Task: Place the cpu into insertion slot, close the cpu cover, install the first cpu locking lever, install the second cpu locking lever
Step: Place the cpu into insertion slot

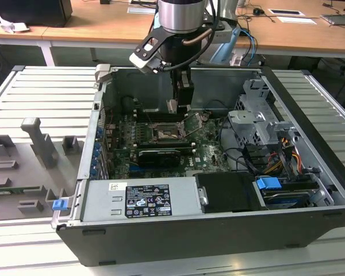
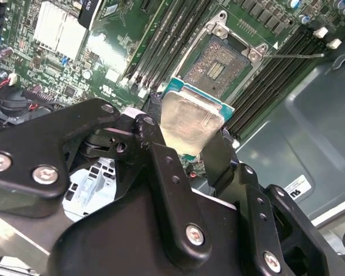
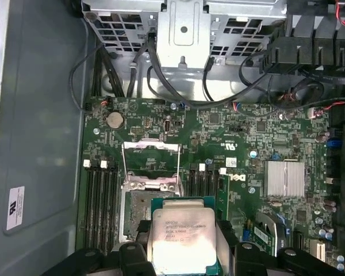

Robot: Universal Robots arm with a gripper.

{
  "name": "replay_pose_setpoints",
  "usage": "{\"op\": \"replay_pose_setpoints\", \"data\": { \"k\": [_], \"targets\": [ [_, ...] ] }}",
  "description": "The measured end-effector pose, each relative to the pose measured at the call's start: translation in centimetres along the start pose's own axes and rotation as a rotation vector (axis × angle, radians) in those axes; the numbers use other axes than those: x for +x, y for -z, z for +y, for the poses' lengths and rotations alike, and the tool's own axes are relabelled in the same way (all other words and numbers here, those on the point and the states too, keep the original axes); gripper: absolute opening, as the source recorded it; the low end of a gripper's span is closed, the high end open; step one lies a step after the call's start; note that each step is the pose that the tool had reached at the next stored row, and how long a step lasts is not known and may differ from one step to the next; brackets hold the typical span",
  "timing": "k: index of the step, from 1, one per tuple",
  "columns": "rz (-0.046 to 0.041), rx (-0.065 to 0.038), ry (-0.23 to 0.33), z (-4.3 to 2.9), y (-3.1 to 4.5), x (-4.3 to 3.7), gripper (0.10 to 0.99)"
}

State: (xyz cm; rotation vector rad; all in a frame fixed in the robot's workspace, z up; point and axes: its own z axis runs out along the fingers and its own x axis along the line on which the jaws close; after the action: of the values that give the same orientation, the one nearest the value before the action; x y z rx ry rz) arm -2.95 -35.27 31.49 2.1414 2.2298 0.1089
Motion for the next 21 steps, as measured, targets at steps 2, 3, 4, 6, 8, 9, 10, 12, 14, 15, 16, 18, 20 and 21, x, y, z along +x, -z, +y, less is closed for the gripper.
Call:
{"op": "replay_pose_setpoints", "data": {
  "k": [2, 3, 4, 6, 8, 9, 10, 12, 14, 15, 16, 18, 20, 21],
  "targets": [
    [0.0000, 0.000, 0.000, -0.02, -0.26, 0.00, 0.529],
    [0.0000, 0.000, 0.000, -0.03, -0.39, 0.00, 0.529],
    [0.0000, 0.000, 0.000, -0.04, -0.49, -0.01, 0.529],
    [0.0001, 0.000, 0.000, -0.07, -0.65, -0.01, 0.529],
    [0.0051, 0.000, 0.000, -0.09, -0.76, -0.02, 0.529],
    [0.0137, -0.001, -0.001, -0.12, -0.86, -0.01, 0.529],
    [0.0165, -0.001, -0.001, -0.12, -0.95, -0.01, 0.529],
    [0.0176, -0.001, -0.001, -0.15, -1.24, -0.01, 0.529],
    [0.0178, -0.001, -0.001, -0.20, -1.75, -0.02, 0.529],
    [0.0179, -0.001, -0.001, -0.24, -2.08, -0.02, 0.529],
    [0.0179, -0.001, -0.001, -0.26, -2.28, -0.02, 0.529],
    [0.0149, -0.001, -0.009, -0.28, -2.55, 0.01, 0.529],
    [0.0136, -0.001, -0.025, -0.29, -2.74, 0.03, 0.529],
    [0.0138, -0.002, -0.029, -0.30, -2.80, 0.03, 0.529]
  ]
}}
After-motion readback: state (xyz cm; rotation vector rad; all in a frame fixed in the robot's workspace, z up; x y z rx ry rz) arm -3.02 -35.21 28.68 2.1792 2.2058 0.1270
